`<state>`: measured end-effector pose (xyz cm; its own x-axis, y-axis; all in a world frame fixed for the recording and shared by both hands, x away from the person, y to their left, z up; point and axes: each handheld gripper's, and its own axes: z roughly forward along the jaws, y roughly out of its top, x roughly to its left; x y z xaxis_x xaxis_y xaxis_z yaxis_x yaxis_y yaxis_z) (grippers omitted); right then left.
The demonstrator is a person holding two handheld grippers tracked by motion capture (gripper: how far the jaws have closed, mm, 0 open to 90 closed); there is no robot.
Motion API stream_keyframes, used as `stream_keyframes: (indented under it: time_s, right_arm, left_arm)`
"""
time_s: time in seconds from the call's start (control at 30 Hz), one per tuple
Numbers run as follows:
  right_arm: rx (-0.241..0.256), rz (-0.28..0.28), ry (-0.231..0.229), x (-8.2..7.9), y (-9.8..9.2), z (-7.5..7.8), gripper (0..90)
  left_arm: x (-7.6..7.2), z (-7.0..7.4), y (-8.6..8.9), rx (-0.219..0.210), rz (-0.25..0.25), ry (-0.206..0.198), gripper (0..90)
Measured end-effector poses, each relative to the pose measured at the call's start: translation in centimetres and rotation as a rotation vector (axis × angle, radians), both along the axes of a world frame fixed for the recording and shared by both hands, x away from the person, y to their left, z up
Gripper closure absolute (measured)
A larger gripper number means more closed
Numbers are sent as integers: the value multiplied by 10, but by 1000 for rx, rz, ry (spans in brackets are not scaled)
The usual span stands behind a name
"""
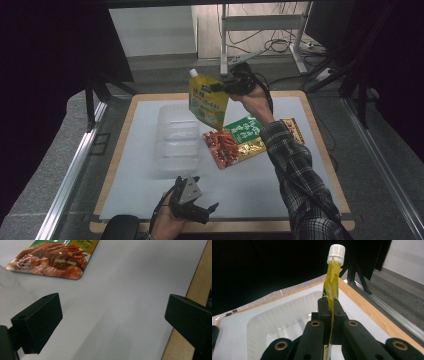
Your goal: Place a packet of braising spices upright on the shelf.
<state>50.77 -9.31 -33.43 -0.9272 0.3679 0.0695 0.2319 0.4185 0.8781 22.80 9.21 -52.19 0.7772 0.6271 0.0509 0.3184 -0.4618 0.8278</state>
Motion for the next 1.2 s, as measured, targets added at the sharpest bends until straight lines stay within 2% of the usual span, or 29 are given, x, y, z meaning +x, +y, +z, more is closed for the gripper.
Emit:
stream_keyframes:
  time_s: [0.13, 0.8, 1.2]
  right_arm:
    - [8, 15, 2, 5, 8, 0, 887]
    - [18, 71, -28, 21, 59, -1, 888]
    - [-16, 88, -39, 26, 87, -12, 887]
  left_arm:
    - [0, 1, 0, -29, -3, 2, 8]
    - [0, 1, 0, -31, -11, 8, 7]
    - [0, 1, 2, -42, -11, 10, 7]
